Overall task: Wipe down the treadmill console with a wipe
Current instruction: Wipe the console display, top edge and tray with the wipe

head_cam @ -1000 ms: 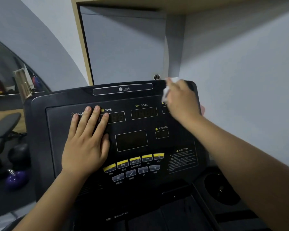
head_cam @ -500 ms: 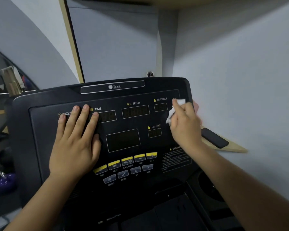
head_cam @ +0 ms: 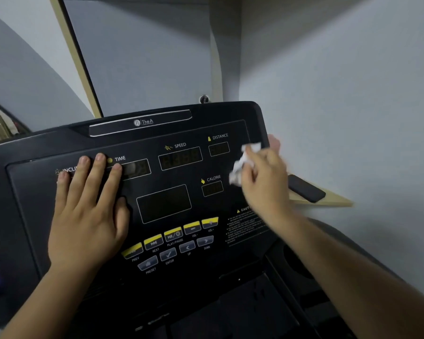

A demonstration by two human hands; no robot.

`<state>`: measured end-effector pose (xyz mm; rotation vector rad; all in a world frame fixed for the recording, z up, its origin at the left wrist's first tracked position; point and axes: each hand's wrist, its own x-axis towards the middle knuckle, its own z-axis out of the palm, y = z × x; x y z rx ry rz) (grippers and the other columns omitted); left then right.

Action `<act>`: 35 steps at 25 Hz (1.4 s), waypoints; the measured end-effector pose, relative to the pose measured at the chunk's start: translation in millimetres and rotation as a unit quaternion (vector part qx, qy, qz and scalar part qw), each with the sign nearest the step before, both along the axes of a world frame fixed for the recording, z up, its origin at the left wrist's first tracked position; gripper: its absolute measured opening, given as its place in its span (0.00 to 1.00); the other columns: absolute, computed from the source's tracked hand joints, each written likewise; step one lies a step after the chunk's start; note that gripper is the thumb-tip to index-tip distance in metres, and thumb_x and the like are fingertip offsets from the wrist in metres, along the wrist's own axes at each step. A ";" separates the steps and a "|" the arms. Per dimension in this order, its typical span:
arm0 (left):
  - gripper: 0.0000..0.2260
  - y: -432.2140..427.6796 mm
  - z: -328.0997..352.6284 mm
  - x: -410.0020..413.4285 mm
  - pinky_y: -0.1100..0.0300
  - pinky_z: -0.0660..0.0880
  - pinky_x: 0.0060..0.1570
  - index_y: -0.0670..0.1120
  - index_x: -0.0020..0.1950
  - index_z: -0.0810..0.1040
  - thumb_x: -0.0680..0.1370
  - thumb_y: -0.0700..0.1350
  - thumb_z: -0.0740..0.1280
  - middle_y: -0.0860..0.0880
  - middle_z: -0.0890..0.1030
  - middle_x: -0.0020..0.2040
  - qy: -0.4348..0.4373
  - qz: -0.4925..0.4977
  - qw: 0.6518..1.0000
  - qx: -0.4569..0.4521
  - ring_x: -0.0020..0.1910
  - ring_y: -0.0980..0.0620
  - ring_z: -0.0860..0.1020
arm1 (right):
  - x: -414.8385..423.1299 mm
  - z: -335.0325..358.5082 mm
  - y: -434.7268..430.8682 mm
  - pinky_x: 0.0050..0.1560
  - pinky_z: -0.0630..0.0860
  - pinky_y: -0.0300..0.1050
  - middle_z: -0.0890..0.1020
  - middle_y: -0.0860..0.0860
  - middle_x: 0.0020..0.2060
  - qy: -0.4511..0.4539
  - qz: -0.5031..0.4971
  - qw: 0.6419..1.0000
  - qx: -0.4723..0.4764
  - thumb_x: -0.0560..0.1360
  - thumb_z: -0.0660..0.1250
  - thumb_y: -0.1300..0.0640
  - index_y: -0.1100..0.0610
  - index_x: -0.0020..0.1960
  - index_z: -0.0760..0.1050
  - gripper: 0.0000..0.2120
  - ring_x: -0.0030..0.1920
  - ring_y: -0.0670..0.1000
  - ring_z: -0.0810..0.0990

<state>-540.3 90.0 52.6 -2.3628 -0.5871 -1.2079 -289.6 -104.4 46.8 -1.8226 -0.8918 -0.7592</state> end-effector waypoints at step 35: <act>0.29 50.8 -27.9 8.4 0.34 0.57 0.73 0.52 0.81 0.56 0.79 0.54 0.52 0.48 0.53 0.82 -0.030 -0.042 0.999 -0.016 0.80 0.43 0.52 | -20.7 -80.4 -57.0 0.63 0.75 0.54 0.75 0.57 0.67 -0.040 0.003 0.997 -0.072 0.78 0.63 0.66 0.63 0.64 0.77 0.15 0.69 0.57 0.72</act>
